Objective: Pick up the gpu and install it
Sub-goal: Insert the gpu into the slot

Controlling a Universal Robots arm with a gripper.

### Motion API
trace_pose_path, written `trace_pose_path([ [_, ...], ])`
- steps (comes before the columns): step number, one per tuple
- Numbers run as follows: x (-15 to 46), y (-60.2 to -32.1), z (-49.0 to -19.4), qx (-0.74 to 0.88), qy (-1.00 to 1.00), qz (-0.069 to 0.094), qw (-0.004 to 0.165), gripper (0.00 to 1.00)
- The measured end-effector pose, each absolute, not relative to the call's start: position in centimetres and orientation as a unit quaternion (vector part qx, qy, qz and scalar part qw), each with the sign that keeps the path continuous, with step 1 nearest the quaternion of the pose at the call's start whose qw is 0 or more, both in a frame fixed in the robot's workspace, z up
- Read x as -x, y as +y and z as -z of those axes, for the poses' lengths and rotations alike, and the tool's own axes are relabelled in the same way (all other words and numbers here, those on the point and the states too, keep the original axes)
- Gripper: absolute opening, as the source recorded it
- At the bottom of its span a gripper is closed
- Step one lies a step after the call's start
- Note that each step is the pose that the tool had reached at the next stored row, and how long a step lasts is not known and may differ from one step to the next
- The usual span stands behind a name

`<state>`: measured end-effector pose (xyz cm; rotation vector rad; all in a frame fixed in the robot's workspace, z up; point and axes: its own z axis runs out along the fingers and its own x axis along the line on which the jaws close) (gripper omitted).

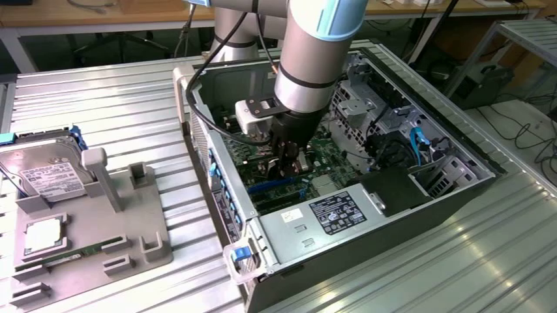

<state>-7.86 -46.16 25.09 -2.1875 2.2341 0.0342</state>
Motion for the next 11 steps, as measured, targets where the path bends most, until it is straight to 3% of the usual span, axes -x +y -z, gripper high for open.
trace_pose_path([
  [11, 7.87, -46.02, -24.84, 0.704, 0.710, -0.011, 0.006, 0.28],
])
